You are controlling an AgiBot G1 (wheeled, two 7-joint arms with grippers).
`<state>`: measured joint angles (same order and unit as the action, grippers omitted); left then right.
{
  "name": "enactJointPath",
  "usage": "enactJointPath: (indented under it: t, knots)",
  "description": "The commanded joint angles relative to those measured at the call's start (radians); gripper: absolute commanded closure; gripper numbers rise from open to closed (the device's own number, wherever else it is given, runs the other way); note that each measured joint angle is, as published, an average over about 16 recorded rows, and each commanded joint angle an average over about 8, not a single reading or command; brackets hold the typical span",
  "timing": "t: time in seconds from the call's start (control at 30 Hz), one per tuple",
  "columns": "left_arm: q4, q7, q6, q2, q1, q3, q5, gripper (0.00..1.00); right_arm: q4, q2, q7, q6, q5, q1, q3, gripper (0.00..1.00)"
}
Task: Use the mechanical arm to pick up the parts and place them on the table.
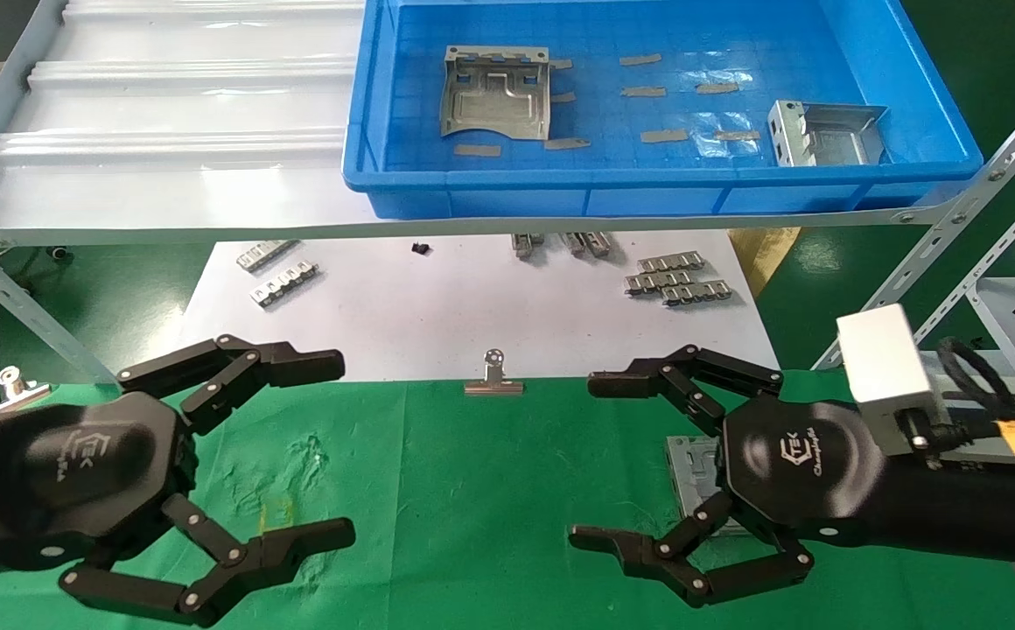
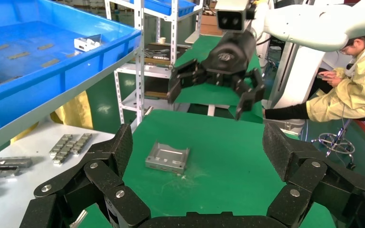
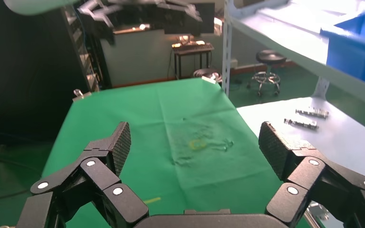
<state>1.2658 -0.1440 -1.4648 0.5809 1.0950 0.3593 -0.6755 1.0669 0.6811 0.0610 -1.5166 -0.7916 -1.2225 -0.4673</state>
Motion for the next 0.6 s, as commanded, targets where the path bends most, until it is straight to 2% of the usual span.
enactJointPath:
  t: [0.03,0.37,0.6]
  knots:
    - [0.0,0.0,0.0,0.0,0.0,0.0,0.0,0.0,0.038,-0.012,0.022,0.004,0.011,0.026,0.033,0.0]
    - [0.0,0.0,0.0,0.0,0.0,0.0,0.0,0.0,0.21,-0.067,0.121,0.019,0.059,0.143,0.181,0.0]
    - [0.0,0.0,0.0,0.0,0.0,0.0,0.0,0.0,0.254,-0.082,0.141,0.023,0.074,0.174,0.221,0.0]
